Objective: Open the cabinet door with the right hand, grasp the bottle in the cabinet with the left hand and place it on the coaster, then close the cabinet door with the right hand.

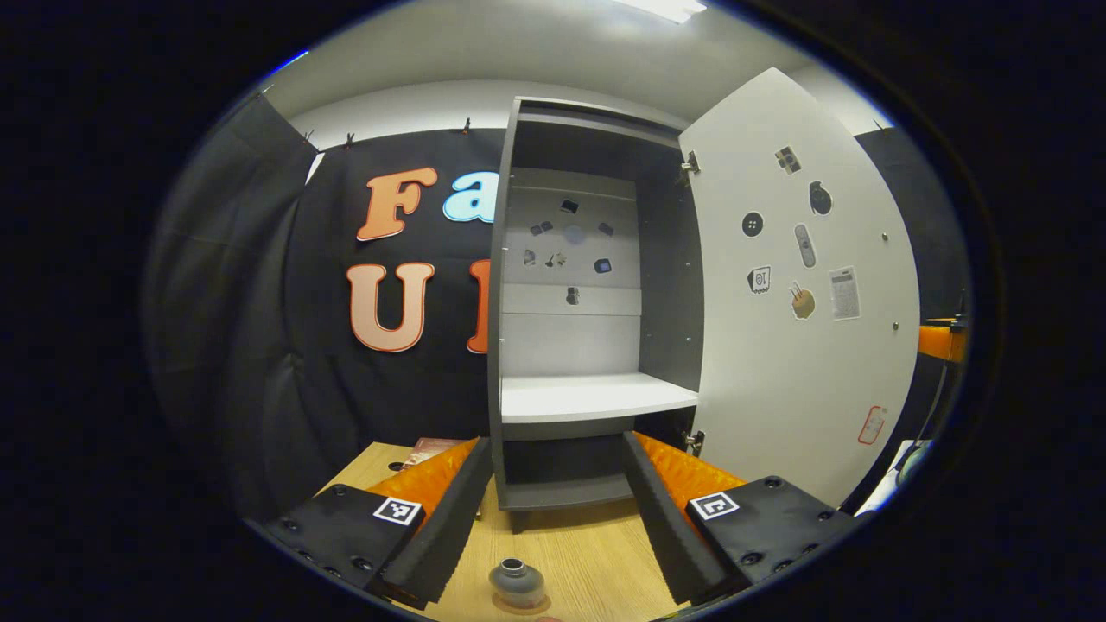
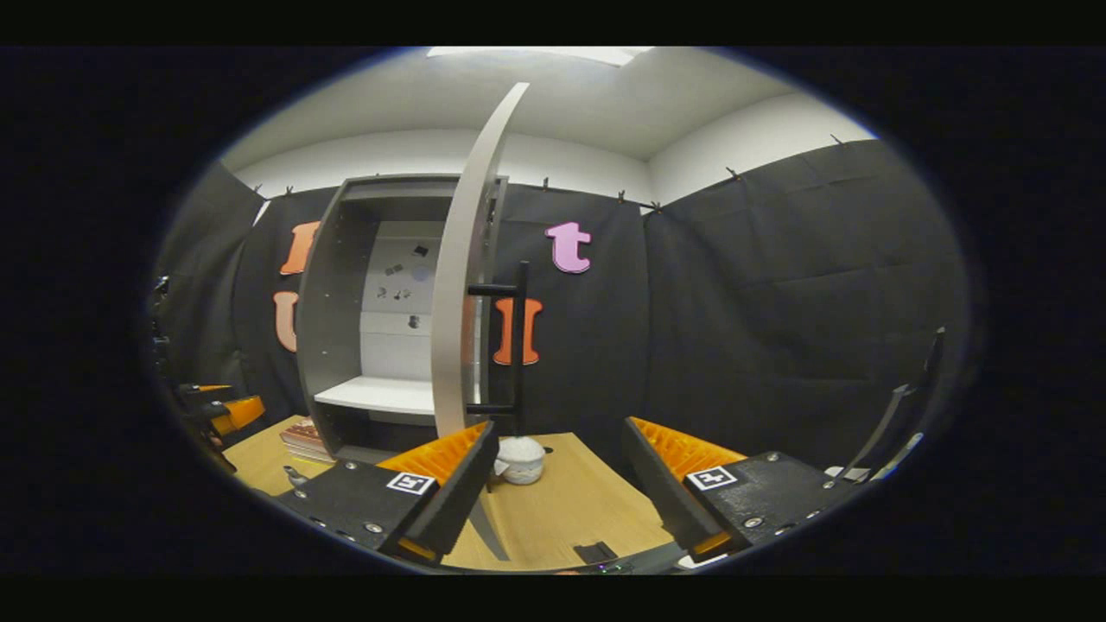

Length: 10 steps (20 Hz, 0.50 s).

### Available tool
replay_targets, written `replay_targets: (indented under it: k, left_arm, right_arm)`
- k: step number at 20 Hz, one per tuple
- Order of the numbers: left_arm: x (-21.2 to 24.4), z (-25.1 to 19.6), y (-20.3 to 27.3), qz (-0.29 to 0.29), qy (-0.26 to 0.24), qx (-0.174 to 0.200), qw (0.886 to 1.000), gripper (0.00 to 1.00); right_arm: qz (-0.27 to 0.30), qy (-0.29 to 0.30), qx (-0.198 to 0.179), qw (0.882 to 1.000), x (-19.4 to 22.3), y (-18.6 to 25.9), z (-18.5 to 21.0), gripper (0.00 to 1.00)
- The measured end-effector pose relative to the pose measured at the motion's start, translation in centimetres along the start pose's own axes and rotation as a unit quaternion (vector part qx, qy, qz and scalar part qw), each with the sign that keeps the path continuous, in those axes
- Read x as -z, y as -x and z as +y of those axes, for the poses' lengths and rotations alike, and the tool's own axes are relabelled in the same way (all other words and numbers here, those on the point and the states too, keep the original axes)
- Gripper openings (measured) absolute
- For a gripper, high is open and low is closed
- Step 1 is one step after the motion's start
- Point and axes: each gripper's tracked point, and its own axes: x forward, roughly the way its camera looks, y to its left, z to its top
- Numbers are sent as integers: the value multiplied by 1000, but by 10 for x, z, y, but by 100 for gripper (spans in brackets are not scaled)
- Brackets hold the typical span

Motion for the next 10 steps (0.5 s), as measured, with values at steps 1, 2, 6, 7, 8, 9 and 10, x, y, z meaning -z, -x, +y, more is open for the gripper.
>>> replay_targets:
  k: [1,2,6,7,8,9,10]
  left_arm:
    - [1,5,-1,1,0,-4,1000,95]
    - [0,11,-2,0,1,-8,1000,96]
    - [0,26,-9,-4,5,-7,1000,97]
    - [0,29,-12,-5,6,-3,1000,96]
    - [1,31,-16,-4,7,3,1000,97]
    - [0,35,-19,-4,7,10,1000,97]
    - [-1,40,-23,-5,7,14,1000,97]
  right_arm:
    - [2,-1,-5,1000,0,0,3,89]
    - [5,-3,-11,1000,0,1,8,89]
    - [5,-15,-43,999,-3,3,35,86]
    - [2,-17,-49,999,-4,3,42,85]
    - [-1,-18,-55,998,-6,3,48,85]
    - [-3,-21,-61,998,-7,3,56,83]
    - [-1,-23,-69,997,-8,1,66,83]
